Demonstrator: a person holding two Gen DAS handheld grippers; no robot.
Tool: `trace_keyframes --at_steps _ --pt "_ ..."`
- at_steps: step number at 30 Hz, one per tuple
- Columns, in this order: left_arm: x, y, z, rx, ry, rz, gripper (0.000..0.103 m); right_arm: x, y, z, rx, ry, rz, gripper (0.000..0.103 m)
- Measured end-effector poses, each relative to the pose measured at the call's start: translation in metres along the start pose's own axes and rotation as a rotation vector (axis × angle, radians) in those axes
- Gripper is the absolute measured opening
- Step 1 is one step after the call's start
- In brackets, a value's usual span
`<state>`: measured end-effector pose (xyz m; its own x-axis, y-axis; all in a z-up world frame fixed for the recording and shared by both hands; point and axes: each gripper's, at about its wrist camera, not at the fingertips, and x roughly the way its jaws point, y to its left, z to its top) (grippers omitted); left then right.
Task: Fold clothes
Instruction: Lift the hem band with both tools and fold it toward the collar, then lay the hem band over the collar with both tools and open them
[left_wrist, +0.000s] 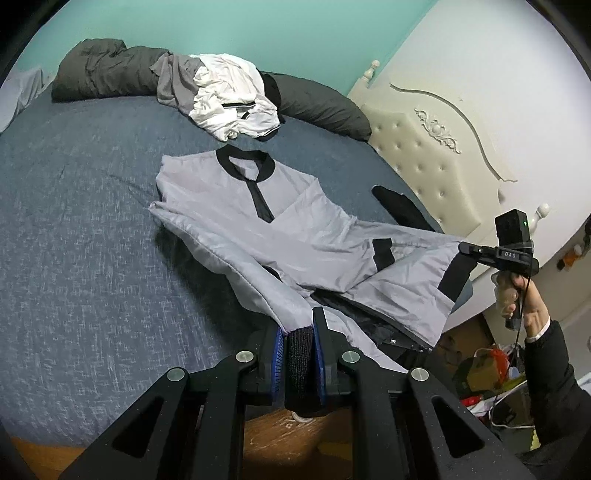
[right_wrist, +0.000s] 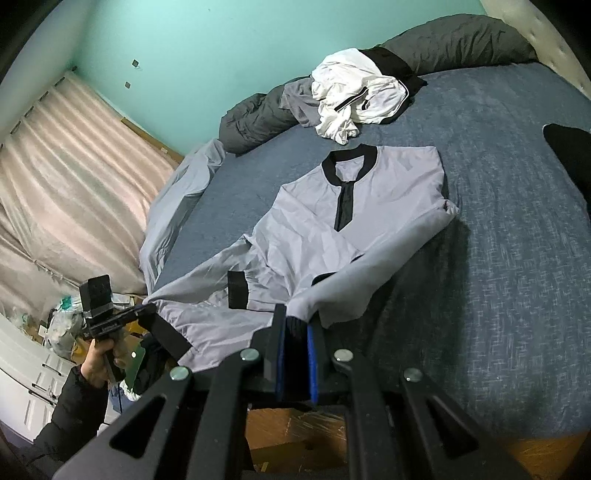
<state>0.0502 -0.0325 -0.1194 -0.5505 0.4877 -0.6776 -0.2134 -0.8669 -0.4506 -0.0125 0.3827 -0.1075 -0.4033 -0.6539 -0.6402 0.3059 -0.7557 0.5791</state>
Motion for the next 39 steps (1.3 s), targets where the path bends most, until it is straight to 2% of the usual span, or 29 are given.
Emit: trace_keyframes --at_steps 12,23,29,39 --pt "0.018 0.032 0.055 -0.048 -0.016 -0.023 0.015 0.022 -0.014 0.038 0.034 0.012 -0.003 0.009" --pt "0.049 0.073 0.143 -0.118 -0.064 -0.004 0.015 0.052 -0.04 0.116 0.097 -0.031 0.024 0.009" --pt "0.074 0.101 0.183 -0.171 -0.08 -0.007 0.015 0.071 -0.061 0.16 0.106 -0.028 0.012 0.009" --pt "0.135 0.151 0.251 -0.22 -0.057 0.03 0.015 0.118 -0.119 0.226 0.161 -0.012 -0.047 0.009"
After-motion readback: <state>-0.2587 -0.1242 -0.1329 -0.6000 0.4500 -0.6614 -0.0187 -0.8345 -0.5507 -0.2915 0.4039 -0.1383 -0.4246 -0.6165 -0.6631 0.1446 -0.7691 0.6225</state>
